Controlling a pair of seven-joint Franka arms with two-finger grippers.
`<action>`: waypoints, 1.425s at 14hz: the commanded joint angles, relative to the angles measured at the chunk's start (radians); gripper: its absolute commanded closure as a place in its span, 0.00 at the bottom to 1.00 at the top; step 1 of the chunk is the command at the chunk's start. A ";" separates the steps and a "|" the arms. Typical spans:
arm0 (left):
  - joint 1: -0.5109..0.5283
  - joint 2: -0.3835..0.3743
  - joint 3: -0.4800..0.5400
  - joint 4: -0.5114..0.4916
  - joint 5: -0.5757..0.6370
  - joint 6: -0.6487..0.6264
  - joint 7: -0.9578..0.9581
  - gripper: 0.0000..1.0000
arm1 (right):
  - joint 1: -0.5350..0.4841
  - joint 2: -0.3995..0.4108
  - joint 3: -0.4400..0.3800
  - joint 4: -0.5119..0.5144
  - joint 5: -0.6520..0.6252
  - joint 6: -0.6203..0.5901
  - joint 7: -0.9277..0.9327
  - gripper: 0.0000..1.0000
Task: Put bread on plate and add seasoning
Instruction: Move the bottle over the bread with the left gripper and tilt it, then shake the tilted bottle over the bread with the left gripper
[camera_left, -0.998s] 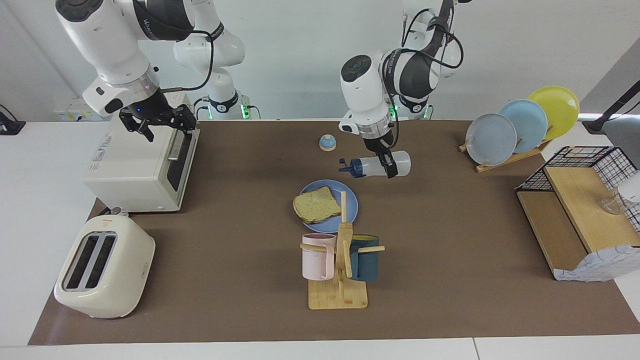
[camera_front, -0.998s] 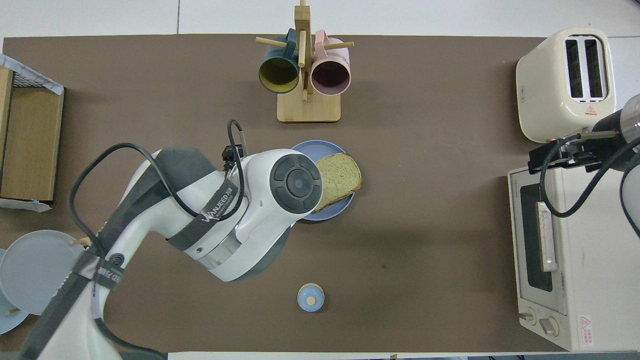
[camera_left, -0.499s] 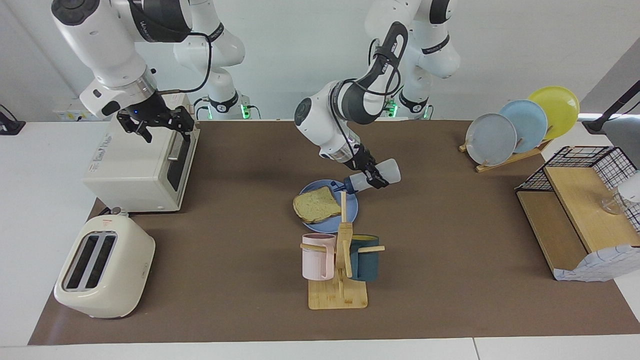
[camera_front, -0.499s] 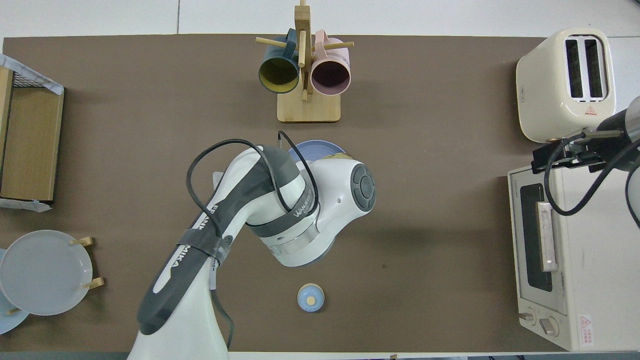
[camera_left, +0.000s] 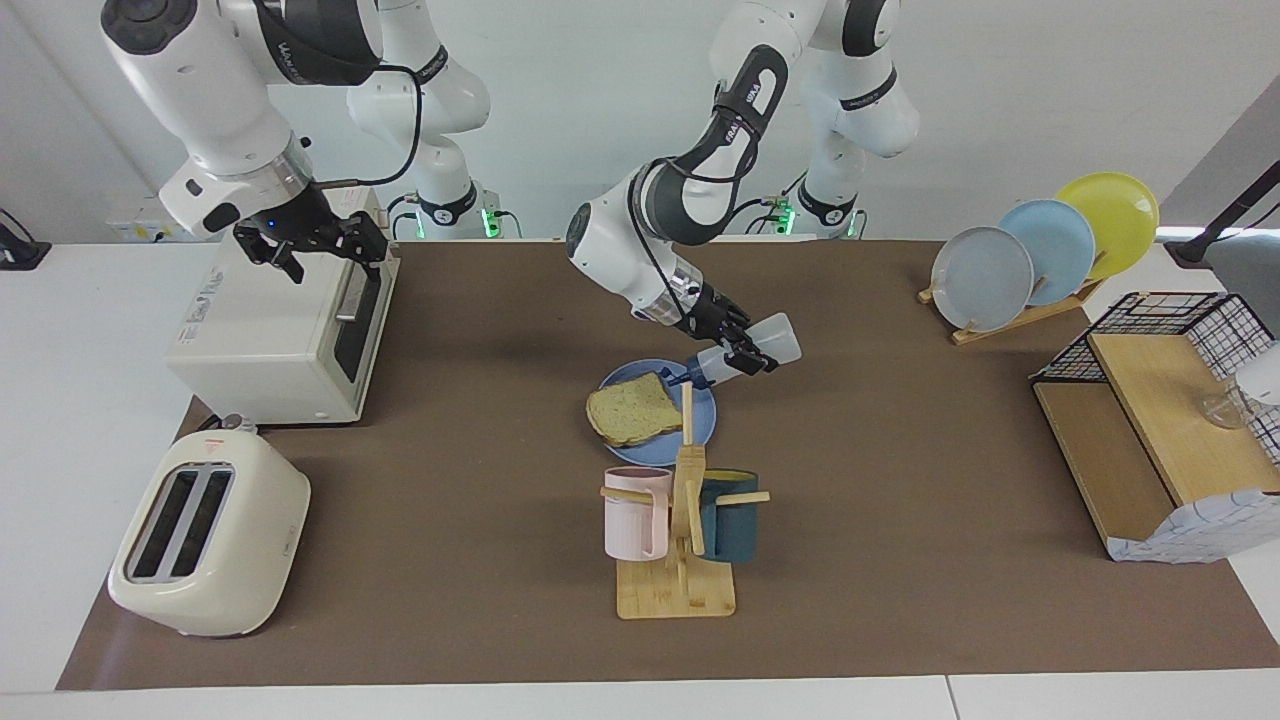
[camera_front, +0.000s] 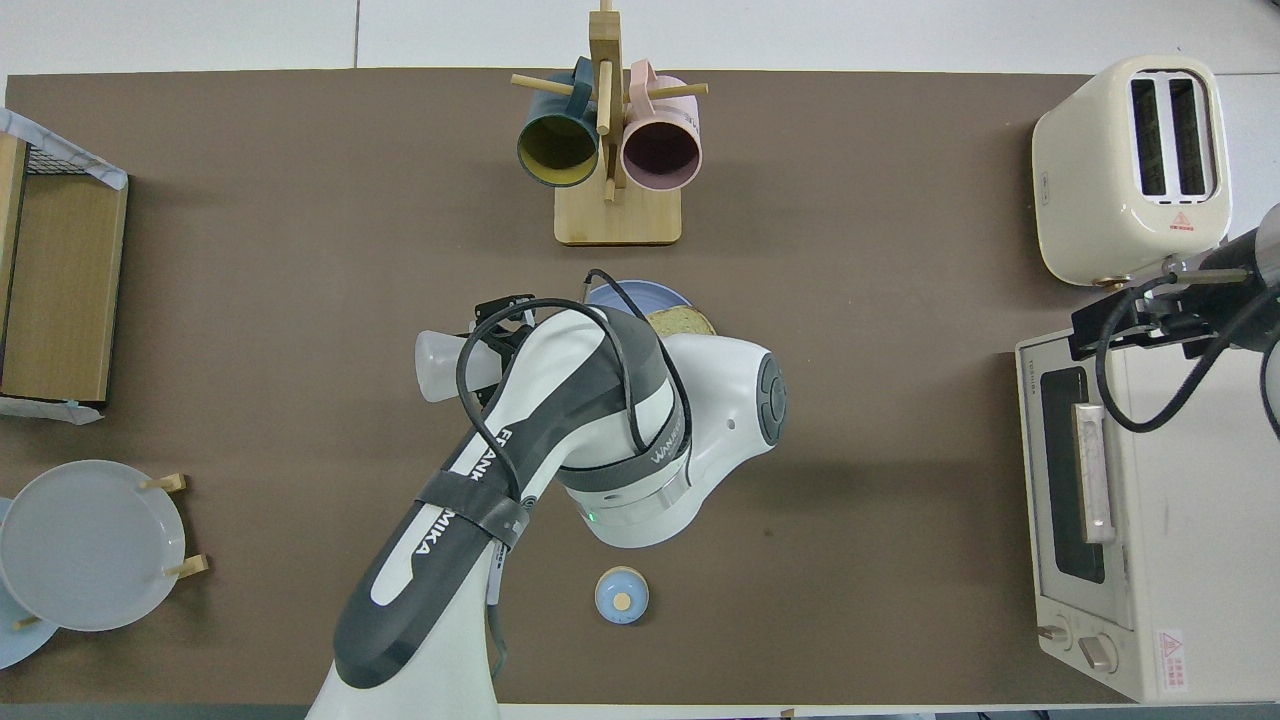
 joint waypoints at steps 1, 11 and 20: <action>-0.024 0.178 0.015 0.198 0.048 -0.149 0.005 1.00 | -0.023 -0.008 0.007 -0.017 -0.017 0.023 -0.031 0.00; -0.122 0.166 0.016 0.162 0.270 -0.228 0.003 1.00 | -0.046 -0.011 0.006 -0.017 -0.014 0.003 -0.027 0.00; -0.042 0.168 0.015 0.091 0.447 -0.121 0.003 1.00 | -0.049 -0.011 0.011 -0.011 0.000 0.017 -0.020 0.00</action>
